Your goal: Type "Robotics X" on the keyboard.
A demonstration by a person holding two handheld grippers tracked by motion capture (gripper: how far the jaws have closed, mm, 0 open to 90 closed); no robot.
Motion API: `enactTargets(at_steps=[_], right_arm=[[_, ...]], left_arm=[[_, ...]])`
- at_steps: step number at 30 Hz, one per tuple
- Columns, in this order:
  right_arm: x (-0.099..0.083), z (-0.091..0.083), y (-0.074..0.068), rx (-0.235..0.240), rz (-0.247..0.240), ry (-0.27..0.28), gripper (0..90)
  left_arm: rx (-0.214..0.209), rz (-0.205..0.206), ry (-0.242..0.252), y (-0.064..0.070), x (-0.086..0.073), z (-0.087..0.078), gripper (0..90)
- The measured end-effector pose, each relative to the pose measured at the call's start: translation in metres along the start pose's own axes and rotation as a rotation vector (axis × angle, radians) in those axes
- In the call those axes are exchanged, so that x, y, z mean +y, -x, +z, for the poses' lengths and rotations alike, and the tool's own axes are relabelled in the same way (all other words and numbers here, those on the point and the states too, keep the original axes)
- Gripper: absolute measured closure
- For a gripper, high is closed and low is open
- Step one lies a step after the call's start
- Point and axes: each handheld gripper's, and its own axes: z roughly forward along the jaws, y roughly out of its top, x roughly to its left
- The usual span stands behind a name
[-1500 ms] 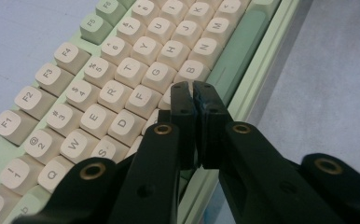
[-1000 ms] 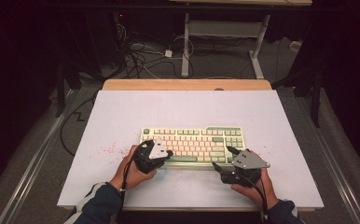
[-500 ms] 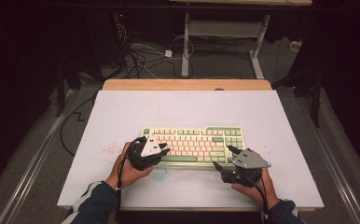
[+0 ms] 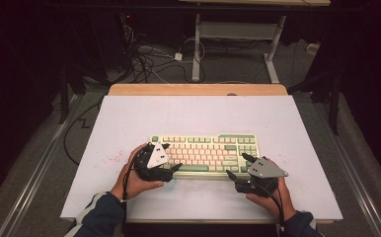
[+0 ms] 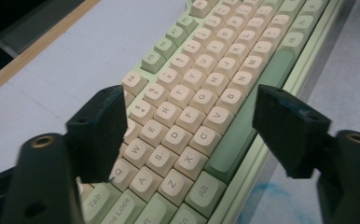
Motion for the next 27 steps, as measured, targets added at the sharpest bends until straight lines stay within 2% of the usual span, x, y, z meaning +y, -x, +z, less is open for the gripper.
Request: enactTargets(at_steps=[7, 8, 10, 12, 14, 15, 17, 21, 22, 23, 27], right_arm=[[0.001, -0.003, 0.002, 0.008, 0.010, -0.001, 31.4], [0.001, -0.004, 0.003, 0.014, 0.012, 0.001, 32.9], [0.001, -0.005, 0.005, 0.017, 0.018, 0.003, 33.7], [0.001, -0.007, 0.009, 0.053, 0.030, 0.014, 35.7], [0.001, -0.008, 0.010, 0.062, 0.036, 0.010, 37.3], [0.001, -0.009, 0.012, 0.069, 0.039, 0.012, 44.4], [0.002, -0.010, 0.012, 0.066, 0.041, 0.006, 49.3], [0.004, -0.011, 0.013, 0.066, 0.028, -0.013, 64.0], [0.004, -0.011, 0.013, 0.066, 0.028, -0.013, 64.0], [0.004, -0.011, 0.014, 0.073, 0.024, -0.023, 71.3], [0.007, -0.010, 0.018, 0.081, 0.026, -0.029, 84.3]], left_arm=[[0.001, 0.006, 0.007, -0.004, -0.004, -0.006, 16.7], [0.017, 0.016, 0.008, -0.007, -0.006, -0.009, 16.7], [0.033, 0.008, 0.007, -0.011, -0.007, -0.012, 16.7], [0.040, 0.004, 0.001, -0.014, -0.008, -0.016, 16.7], [0.044, 0.000, 0.002, -0.016, -0.009, -0.017, 16.7], [0.045, 0.000, 0.003, -0.017, -0.009, -0.019, 16.7], [0.046, -0.012, 0.021, -0.020, -0.009, -0.024, 16.8], [0.057, -0.006, 0.026, -0.023, -0.013, -0.031, 17.5], [0.057, -0.006, 0.026, -0.023, -0.013, -0.031, 17.9], [0.058, -0.005, 0.027, -0.024, -0.014, -0.033, 18.1], [0.084, -0.004, 0.019, -0.028, -0.024, -0.045, 18.5]])
